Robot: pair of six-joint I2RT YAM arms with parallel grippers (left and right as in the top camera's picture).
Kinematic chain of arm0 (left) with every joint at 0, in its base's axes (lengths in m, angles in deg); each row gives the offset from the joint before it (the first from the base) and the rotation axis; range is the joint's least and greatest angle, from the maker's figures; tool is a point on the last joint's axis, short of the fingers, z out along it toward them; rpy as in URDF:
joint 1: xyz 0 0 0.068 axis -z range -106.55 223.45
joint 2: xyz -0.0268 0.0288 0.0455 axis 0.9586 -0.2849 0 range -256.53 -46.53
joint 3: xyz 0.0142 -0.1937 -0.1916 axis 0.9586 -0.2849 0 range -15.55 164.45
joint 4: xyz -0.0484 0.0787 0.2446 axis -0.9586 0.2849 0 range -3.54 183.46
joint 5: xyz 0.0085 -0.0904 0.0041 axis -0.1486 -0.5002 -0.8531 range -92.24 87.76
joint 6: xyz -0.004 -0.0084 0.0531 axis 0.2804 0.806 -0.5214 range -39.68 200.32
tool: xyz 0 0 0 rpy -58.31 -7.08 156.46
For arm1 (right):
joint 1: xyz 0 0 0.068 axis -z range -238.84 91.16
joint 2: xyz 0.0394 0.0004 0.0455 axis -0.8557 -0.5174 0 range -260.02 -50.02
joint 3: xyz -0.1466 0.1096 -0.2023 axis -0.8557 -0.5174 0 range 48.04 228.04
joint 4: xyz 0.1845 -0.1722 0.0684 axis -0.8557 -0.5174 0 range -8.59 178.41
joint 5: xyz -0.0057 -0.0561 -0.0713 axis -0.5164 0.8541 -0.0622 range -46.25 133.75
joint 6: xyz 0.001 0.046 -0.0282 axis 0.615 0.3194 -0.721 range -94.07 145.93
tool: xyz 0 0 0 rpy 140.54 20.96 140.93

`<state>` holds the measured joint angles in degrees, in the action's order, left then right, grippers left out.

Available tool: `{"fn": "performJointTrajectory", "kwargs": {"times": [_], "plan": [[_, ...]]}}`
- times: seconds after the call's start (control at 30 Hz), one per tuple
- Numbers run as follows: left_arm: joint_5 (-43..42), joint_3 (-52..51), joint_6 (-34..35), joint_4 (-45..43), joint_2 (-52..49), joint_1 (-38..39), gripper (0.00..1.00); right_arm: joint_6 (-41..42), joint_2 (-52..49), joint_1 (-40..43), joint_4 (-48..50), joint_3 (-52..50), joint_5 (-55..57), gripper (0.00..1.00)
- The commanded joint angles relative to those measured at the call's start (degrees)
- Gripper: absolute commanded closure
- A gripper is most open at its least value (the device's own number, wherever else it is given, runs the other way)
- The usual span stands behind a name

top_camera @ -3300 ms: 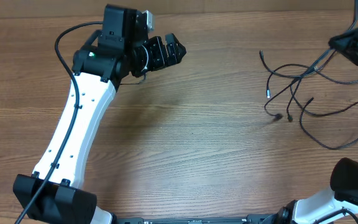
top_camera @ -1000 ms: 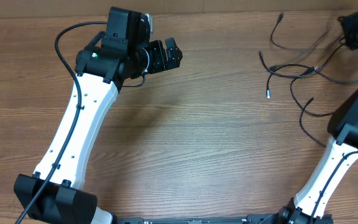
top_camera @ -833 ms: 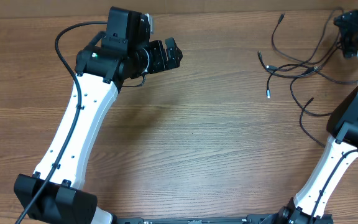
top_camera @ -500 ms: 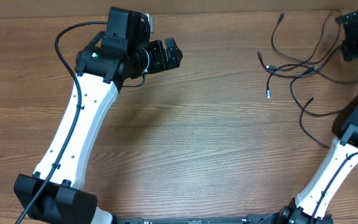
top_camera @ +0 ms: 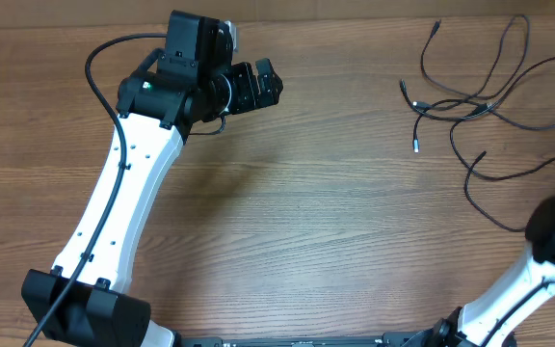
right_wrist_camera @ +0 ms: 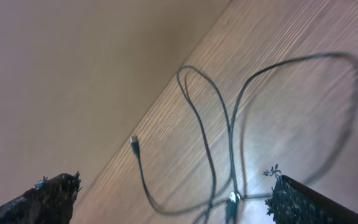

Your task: Untangle cables

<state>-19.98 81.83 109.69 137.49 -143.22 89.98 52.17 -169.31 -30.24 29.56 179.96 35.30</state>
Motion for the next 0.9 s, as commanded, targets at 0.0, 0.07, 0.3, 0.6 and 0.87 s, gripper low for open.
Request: {"fn": "performJointTrajectory", "kwargs": {"times": [0.0, 0.07, 0.3, 0.6, 0.87], "plan": [[0.3, 0.2, -1.3, -0.2, 0.0, 0.4, 0.00, -5.0, 6.6, -1.6, -3.8, 0.6, 4.1, 0.00], [0.4, 0.2, -1.3, -0.2, 0.0, 0.4, 0.00, -6.9, 10.0, -2.7, -6.5, 0.6, 5.0, 0.00], [0.3, 0.2, -1.3, -0.2, 0.0, 0.4, 0.01, -8.8, 23.4, -9.5, -20.8, 0.6, 10.7, 0.00], [0.3, 0.2, -1.3, -0.2, 0.0, 0.4, 0.00, -8.1, 32.7, -15.6, -38.2, 0.6, 11.1, 0.00], [0.3, 0.2, -1.3, -0.2, 0.0, 0.4, 0.00, -8.1, 37.7, -18.9, -38.2, 0.4, 5.4, 0.00]]}}
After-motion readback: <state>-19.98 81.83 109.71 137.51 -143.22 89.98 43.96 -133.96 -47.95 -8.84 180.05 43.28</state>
